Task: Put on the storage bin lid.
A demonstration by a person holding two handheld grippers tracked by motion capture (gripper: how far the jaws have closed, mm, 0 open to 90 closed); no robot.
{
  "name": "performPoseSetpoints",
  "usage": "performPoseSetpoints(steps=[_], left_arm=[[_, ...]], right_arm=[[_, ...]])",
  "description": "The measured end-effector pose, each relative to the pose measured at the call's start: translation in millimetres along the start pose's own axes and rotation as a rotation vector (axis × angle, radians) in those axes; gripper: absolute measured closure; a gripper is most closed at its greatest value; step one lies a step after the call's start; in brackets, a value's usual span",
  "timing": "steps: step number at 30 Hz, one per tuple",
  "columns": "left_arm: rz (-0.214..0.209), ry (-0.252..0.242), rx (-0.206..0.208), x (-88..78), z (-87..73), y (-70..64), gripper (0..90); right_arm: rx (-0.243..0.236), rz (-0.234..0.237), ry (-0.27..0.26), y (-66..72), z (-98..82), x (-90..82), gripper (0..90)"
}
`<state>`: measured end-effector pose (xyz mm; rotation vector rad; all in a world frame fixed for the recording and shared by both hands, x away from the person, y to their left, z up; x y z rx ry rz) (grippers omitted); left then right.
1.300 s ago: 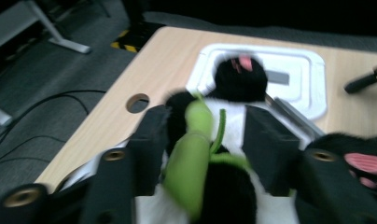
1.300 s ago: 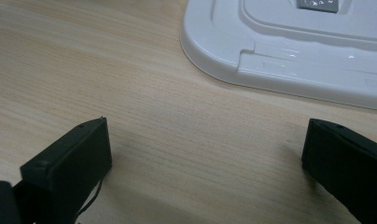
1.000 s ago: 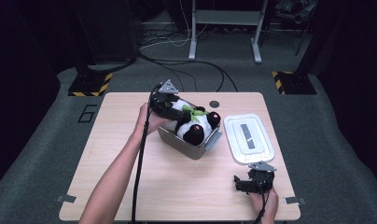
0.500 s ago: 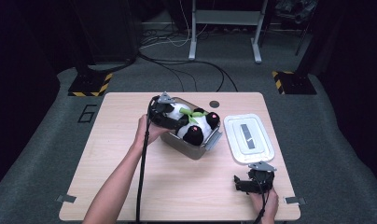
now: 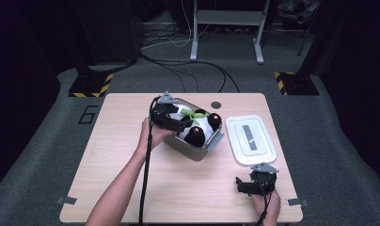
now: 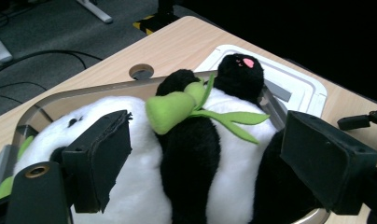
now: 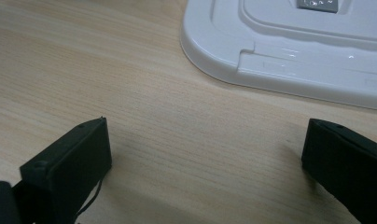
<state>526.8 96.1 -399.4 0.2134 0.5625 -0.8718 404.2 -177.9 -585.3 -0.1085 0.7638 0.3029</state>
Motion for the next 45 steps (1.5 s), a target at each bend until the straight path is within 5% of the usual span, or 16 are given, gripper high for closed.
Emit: performPoseSetpoints(steps=[19, 25, 31, 38, 45], left_arm=[[0.036, 0.124, 0.003, 32.0, -31.4, -1.3, 16.8], [0.026, 0.106, -0.009, 25.0, -25.0, -1.4, 16.8], [0.090, 0.039, -0.030, 15.3, -1.3, 15.4, 15.7], [0.096, 0.102, -0.080, 33.9, -13.4, 28.5, 15.3], [0.142, 0.185, -0.058, 46.2, -29.3, 29.4, 14.8]], right_arm=[[-0.004, 0.001, 0.001, -0.1, -0.1, 0.0, 0.7], [-0.005, 0.002, 0.001, -0.2, -0.2, -0.1, 0.7], [-0.004, 0.002, 0.001, -0.1, -0.2, -0.1, 0.7], [-0.003, 0.002, 0.001, 0.0, -0.2, -0.1, 0.7], [-0.004, 0.002, 0.001, -0.1, -0.2, -0.1, 0.8]])
Point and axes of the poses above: each handheld gripper's, and its own axes: x roughly forward along the jaws, z roughly out of its top, y roughly to its left, the point moved 8 cm from there along x, roughly forward along the jaws, and after that the axes turned 1 degree about x, right-handed, at the moved point
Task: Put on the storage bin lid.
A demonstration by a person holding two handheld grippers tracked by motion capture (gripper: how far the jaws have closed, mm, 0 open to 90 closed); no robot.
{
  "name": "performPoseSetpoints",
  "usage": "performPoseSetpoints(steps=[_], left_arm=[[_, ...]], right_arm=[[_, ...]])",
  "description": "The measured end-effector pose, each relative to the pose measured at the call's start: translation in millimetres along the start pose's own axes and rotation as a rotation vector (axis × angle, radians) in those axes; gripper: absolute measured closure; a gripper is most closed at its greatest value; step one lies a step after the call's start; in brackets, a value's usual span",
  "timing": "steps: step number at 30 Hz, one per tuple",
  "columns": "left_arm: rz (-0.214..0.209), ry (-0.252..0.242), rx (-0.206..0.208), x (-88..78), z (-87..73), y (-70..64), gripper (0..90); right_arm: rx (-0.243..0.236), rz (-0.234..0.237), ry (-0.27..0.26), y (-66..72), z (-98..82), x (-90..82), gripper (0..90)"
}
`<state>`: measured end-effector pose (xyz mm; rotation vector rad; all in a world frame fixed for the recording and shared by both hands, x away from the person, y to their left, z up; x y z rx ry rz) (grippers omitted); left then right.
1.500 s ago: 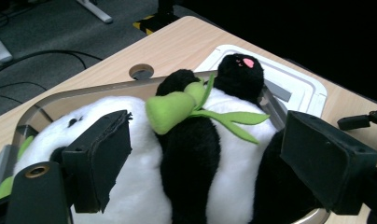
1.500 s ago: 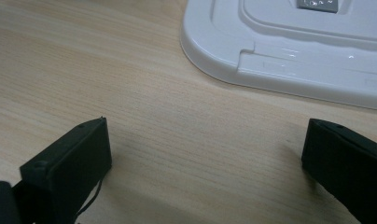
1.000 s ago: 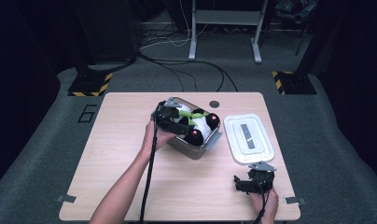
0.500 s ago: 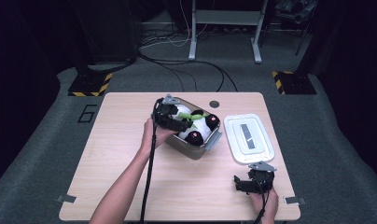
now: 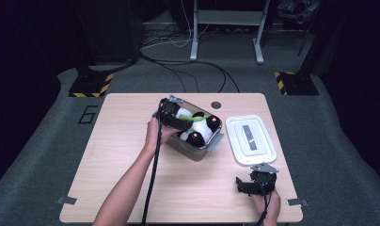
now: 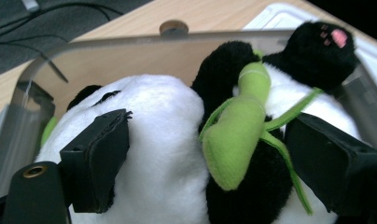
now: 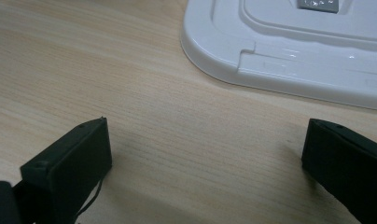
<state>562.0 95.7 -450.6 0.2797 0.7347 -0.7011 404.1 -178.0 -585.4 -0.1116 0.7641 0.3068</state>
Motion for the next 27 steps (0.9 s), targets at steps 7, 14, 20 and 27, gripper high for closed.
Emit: performPoseSetpoints(steps=[7, 14, 20, 27], left_arm=[[-0.028, -0.024, -0.032, -3.8, -1.8, 3.8, 14.5], [-0.086, -0.091, -0.010, -34.2, 0.2, -15.5, 14.1], [-0.093, -0.072, 0.050, -37.7, -5.0, -33.8, 13.9], [-0.081, -0.031, 0.066, -28.1, -13.3, -37.8, 13.8]], right_arm=[[0.000, 0.000, 0.000, 0.0, 0.0, 0.0, 0.8], [0.000, 0.000, 0.000, 0.0, 0.0, 0.0, 0.7], [0.001, -0.001, 0.000, 0.0, 0.0, 0.0, 0.8], [0.002, 0.000, 0.001, 0.1, 0.0, 0.0, 0.7]])
Point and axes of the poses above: each handheld gripper's, and its own axes: x roughly forward along the jaws, z roughly out of its top, y roughly to its left, the point moved 8 cm from there along x, roughly forward along the jaws, and after that the axes turned 1 degree about x, right-handed, at the moved point
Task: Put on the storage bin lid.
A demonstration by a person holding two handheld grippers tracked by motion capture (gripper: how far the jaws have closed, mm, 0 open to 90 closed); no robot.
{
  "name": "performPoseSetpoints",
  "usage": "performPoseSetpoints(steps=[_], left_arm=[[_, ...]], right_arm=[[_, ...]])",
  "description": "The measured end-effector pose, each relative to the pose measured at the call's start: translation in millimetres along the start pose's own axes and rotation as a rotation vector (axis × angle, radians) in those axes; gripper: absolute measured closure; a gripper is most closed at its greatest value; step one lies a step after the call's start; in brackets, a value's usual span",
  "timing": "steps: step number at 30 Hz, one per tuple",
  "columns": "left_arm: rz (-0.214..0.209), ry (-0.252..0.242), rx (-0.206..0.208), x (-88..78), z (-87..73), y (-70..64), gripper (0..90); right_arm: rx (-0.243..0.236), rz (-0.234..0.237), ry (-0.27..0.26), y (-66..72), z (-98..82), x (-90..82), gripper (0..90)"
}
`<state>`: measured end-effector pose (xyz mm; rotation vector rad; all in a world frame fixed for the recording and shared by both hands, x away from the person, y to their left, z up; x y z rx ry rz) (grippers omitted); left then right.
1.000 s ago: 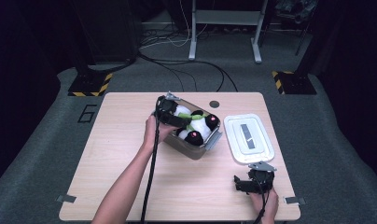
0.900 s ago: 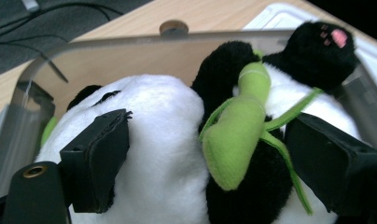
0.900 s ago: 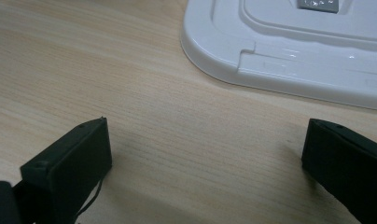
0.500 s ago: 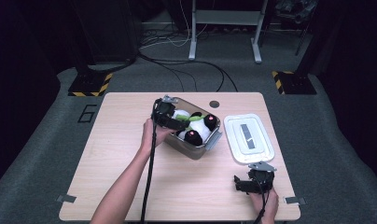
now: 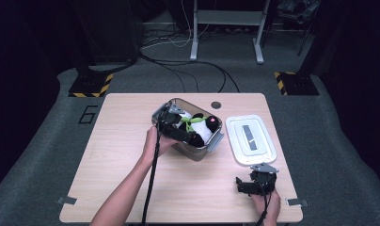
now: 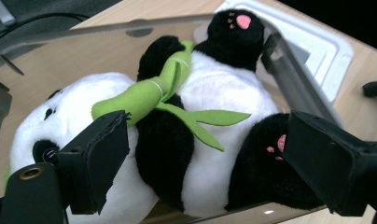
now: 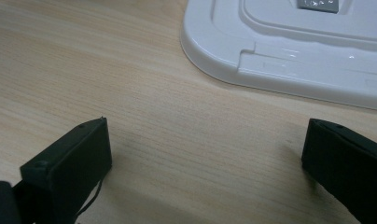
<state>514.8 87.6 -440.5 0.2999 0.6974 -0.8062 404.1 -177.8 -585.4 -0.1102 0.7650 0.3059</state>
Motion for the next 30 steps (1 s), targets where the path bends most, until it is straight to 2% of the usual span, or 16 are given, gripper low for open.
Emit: performPoseSetpoints(steps=[2, 11, 14, 16, 19, 22, 25, 28, 30], left_arm=[[0.007, 0.001, 0.006, 3.3, -2.2, 0.3, 13.8], [0.022, 0.078, 0.021, 18.5, -10.7, 1.4, 13.8], [0.001, 0.062, 0.010, 16.8, -6.6, 2.7, 13.8], [-0.006, 0.029, -0.014, 13.0, -0.5, 6.3, 13.9], [0.023, 0.009, -0.034, 12.7, 7.9, 18.6, 13.9], [0.022, 0.051, -0.071, 22.2, 7.5, 28.4, 13.9], [0.028, 0.084, -0.096, 33.7, 3.6, 32.5, 14.1], [0.045, 0.111, -0.085, 37.7, 1.9, 31.5, 14.0], [0.064, 0.154, -0.063, 42.0, -1.4, 31.6, 13.9]], right_arm=[[-0.001, 0.000, 0.000, -0.1, 0.0, 0.0, 0.7], [0.000, 0.001, 0.000, 0.0, 0.0, 0.1, 0.7], [0.000, 0.001, 0.000, 0.0, 0.1, 0.1, 0.7], [0.000, 0.001, 0.000, 0.0, 0.1, 0.1, 0.7], [-0.001, 0.002, -0.001, -0.1, 0.1, 0.1, 0.7], [-0.001, 0.002, -0.001, -0.1, 0.1, 0.1, 0.7], [-0.001, 0.002, 0.000, 0.0, 0.1, 0.1, 0.7], [-0.001, 0.002, 0.000, 0.0, 0.1, 0.1, 0.7], [-0.001, 0.002, 0.000, 0.0, 0.1, 0.1, 0.7]])
Point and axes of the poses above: each handheld gripper's, and its own axes: x roughly forward along the jaws, z roughly out of its top, y roughly to its left, the point moved 8 cm from there along x, roughly forward along the jaws, and after that the axes turned 1 degree about x, right-handed, at the moved point
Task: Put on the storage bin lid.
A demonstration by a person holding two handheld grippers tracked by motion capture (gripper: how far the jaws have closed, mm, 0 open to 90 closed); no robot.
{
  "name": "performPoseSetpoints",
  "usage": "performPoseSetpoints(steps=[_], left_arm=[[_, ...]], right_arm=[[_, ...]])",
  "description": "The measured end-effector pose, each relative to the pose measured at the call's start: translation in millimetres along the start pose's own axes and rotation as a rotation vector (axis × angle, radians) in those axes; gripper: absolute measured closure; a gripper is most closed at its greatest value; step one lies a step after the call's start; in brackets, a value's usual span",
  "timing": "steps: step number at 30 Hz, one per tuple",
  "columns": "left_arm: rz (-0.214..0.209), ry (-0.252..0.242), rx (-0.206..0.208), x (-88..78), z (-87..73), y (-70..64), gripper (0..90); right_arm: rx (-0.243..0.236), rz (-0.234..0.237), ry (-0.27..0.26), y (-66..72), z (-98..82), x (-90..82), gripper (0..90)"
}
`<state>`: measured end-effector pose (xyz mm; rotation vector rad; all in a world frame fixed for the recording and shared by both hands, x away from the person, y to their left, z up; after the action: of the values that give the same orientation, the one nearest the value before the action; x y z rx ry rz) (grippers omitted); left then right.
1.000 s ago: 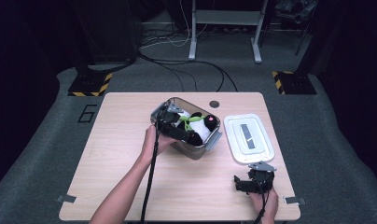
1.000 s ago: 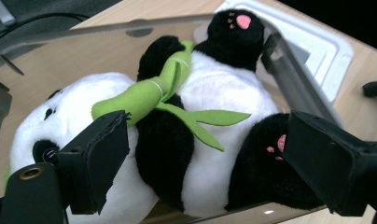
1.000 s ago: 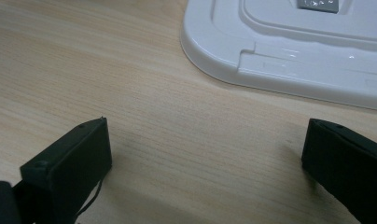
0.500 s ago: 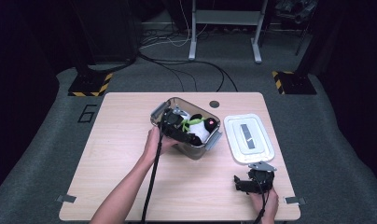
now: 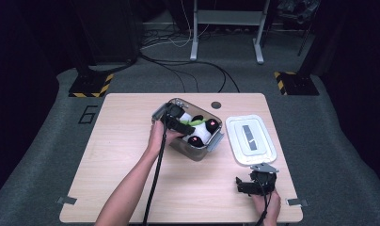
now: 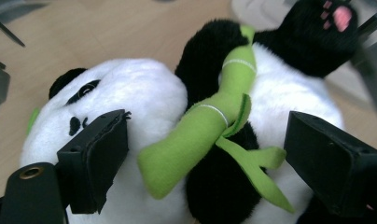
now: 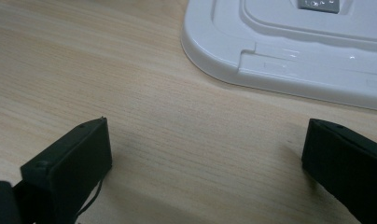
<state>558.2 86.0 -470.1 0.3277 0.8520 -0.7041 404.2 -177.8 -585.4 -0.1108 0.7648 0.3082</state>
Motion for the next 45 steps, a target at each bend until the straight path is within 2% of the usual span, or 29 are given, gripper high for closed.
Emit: performPoseSetpoints(steps=[2, 5, 8, 10, 13, 16, 20, 29, 34, 35, 37, 41, 43, 45], left_arm=[[-0.007, 0.006, -0.010, 2.5, 0.1, 1.4, 13.6], [-0.015, -0.035, -0.021, -6.4, 3.3, 0.6, 13.8], [-0.054, -0.089, -0.021, -24.3, 4.9, -5.1, 13.8], [-0.083, -0.107, -0.012, -34.0, 4.5, -11.4, 13.7], [-0.100, -0.093, 0.032, -40.3, 0.4, -25.4, 13.8], [-0.081, -0.054, 0.067, -33.3, -4.6, -31.7, 13.8], [-0.100, -0.048, 0.053, -26.1, -8.4, -32.3, 13.8], [-0.059, 0.014, 0.076, -14.5, -15.5, -31.9, 13.8], [-0.065, 0.022, 0.081, -12.7, -15.9, -29.8, 13.8], [-0.071, 0.018, 0.079, -14.8, -14.7, -29.6, 13.8], [-0.101, -0.021, 0.055, -21.4, -9.8, -28.0, 13.9], [-0.074, -0.095, 0.023, -30.5, -1.7, -17.4, 14.0], [-0.059, -0.097, 0.006, -28.6, -1.8, -11.0, 14.0], [-0.071, -0.106, -0.024, -26.4, -2.8, -7.2, 14.0]], right_arm=[[-0.001, 0.000, 0.000, 0.0, 0.0, -0.1, 0.8], [-0.001, -0.001, 0.000, 0.0, -0.1, -0.2, 0.8], [-0.001, 0.000, 0.000, 0.0, 0.0, -0.1, 0.8], [-0.002, 0.000, 0.000, 0.0, 0.0, -0.1, 0.8], [-0.001, 0.001, 0.000, 0.2, -0.1, -0.1, 0.8], [-0.002, 0.000, 0.000, 0.1, 0.0, -0.1, 0.8], [0.000, 0.000, 0.000, 0.2, -0.1, -0.1, 0.8], [-0.001, 0.000, 0.000, 0.2, -0.1, -0.1, 0.8], [-0.001, 0.000, 0.000, 0.2, -0.1, -0.1, 0.8], [-0.001, 0.000, 0.000, 0.1, 0.0, -0.1, 0.8], [-0.001, 0.000, 0.000, 0.1, 0.0, -0.1, 0.8], [-0.001, 0.000, 0.000, 0.2, -0.1, -0.1, 0.8], [-0.001, 0.000, 0.000, 0.1, 0.0, -0.1, 0.8], [-0.001, 0.000, 0.000, 0.2, -0.1, -0.1, 0.8]])
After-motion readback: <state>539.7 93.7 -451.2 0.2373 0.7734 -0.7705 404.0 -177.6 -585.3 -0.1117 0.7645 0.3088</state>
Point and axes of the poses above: each handheld gripper's, and its own axes: x roughly forward along the jaws, z roughly out of its top, y roughly to its left, the point moved 8 cm from there along x, roughly forward along the jaws, and after that the axes turned 1 degree about x, right-handed, at the moved point
